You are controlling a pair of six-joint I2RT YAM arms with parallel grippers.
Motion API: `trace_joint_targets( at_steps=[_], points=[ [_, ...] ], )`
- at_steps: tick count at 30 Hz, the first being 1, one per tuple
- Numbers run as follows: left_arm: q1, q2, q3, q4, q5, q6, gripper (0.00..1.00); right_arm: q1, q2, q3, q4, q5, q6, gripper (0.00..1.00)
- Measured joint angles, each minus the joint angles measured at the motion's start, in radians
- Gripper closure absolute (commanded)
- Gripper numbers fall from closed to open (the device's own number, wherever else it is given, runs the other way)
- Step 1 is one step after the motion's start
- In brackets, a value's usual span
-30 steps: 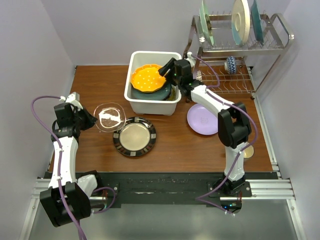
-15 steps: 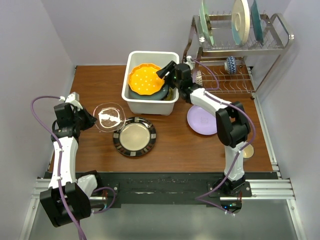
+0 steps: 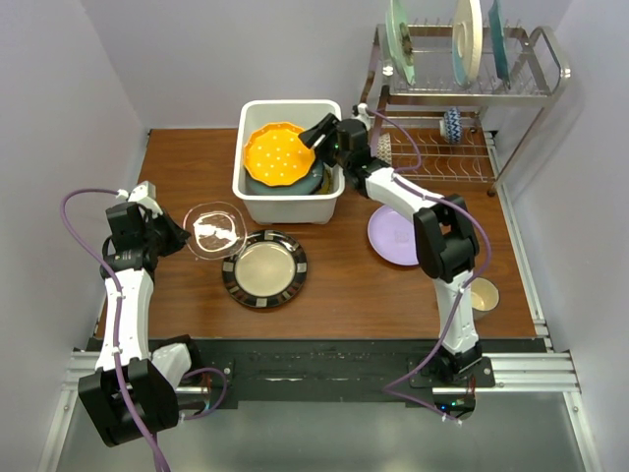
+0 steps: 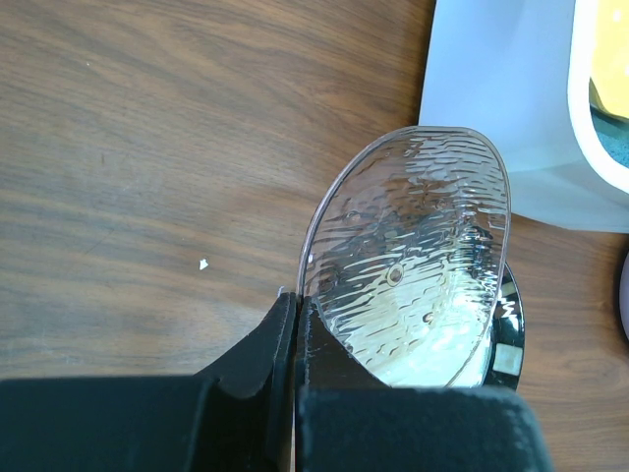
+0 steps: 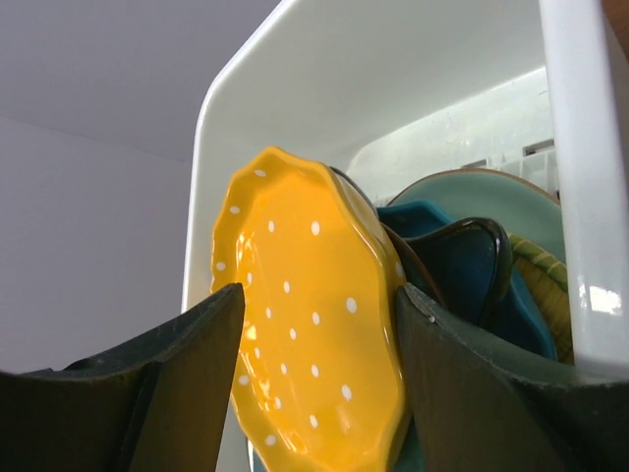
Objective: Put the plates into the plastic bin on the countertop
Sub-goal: Pick up the plate at the center of the board.
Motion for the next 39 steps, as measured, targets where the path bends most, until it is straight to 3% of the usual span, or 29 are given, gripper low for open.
trace_joint_targets(
  at_steps=[17,28,39],
  points=[
    [0.000,0.000,0.000,0.000,0.000,0.000,1.00,-0.006,-0.074,-0.205,0.297,-0.089,0.090,0.34],
    [0.000,-0.002,0.000,0.000,0.000,0.000,1.00,0.000,-0.138,-0.282,0.282,-0.096,0.105,0.37],
    [0.000,-0.002,0.000,0.000,0.001,0.000,1.00,0.029,-0.207,-0.330,0.192,-0.038,0.079,0.34]
  ],
)
